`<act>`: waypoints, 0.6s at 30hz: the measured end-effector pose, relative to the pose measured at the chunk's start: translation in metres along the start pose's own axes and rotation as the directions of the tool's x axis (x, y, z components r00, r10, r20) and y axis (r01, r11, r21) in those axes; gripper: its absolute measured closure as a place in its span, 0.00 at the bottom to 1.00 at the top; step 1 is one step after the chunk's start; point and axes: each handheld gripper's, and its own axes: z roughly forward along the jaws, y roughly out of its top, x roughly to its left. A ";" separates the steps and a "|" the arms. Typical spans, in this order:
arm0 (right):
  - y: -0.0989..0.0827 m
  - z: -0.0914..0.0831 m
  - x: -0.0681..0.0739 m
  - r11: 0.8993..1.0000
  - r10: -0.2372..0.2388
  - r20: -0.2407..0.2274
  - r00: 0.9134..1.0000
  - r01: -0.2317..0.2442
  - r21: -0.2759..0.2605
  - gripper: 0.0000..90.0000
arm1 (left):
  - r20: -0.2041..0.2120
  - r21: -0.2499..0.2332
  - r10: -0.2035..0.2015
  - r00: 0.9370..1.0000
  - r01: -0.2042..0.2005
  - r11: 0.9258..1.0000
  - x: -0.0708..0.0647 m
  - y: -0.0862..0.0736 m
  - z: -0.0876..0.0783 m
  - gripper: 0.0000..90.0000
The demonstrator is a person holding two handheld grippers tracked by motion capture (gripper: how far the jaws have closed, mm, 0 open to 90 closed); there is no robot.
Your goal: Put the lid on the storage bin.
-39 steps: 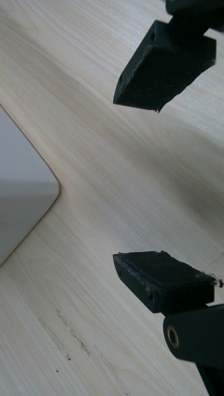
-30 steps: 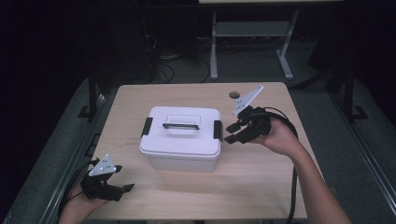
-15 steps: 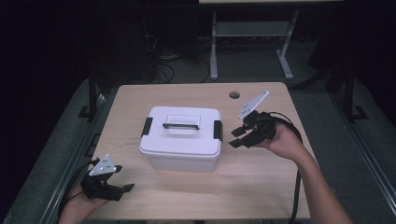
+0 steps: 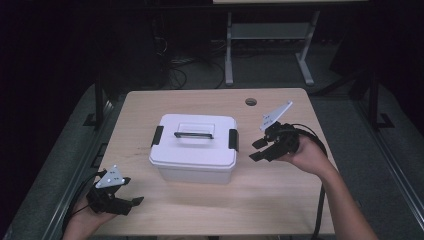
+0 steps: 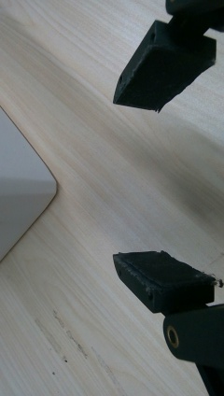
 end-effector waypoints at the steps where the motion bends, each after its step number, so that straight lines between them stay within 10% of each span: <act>1: -0.001 0.000 0.000 1.000 0.001 0.001 1.000 -0.001 -0.001 0.56 | -0.001 0.001 0.001 1.000 -0.001 1.000 0.000 0.000 0.000 0.22; 18: -0.029 0.009 -0.002 0.999 0.038 0.000 0.999 -0.038 0.001 0.54 | -0.002 0.005 0.000 1.000 0.000 1.000 0.000 -0.001 0.001 0.22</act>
